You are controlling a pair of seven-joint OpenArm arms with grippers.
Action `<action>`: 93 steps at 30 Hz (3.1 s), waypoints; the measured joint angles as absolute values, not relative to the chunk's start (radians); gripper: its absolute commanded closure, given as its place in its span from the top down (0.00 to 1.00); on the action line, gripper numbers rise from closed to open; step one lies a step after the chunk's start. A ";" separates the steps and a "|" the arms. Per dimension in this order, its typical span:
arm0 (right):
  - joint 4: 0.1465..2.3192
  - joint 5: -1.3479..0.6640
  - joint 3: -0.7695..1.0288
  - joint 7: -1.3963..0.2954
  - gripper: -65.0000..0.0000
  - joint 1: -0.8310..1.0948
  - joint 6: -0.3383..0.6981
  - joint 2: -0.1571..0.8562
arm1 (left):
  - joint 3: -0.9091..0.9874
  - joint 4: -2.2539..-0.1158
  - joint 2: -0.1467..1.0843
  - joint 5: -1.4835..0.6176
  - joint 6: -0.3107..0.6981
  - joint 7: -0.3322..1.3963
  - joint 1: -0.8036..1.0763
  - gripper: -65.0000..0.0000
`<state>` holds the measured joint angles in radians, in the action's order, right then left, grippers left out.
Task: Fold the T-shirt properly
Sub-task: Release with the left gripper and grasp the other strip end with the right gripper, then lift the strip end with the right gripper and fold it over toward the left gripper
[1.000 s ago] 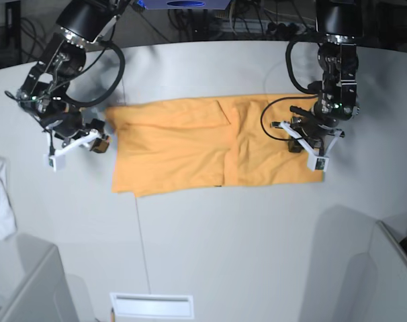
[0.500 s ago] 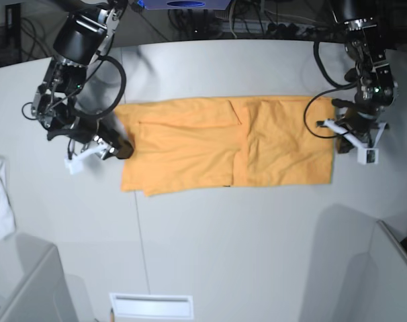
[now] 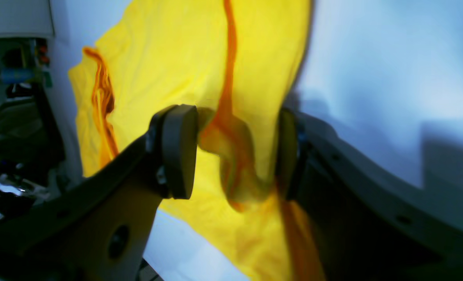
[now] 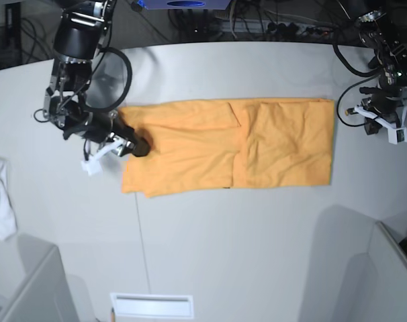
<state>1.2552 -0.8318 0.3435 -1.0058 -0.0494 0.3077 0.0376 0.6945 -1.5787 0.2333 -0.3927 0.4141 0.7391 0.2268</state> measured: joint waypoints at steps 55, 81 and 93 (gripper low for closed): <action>1.494 -0.796 0.118 -1.040 0.00 -0.139 -0.017 0.141 | 0.149 -1.431 0.227 -0.252 0.393 0.697 0.029 0.00; 1.647 -0.796 -0.275 -0.916 0.00 -0.119 -0.149 -0.064 | 0.147 -1.510 0.255 -0.258 0.404 0.727 0.090 0.00; 1.623 -0.789 -0.423 -0.807 0.00 -0.124 -0.150 -0.072 | 0.148 -1.515 0.255 -0.255 0.404 0.722 0.103 0.00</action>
<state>1.6226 -0.7887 -0.4229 -0.8070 -0.1242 -0.1497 -0.0719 0.1478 -1.5154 0.2550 -0.2546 0.4042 0.7216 0.1032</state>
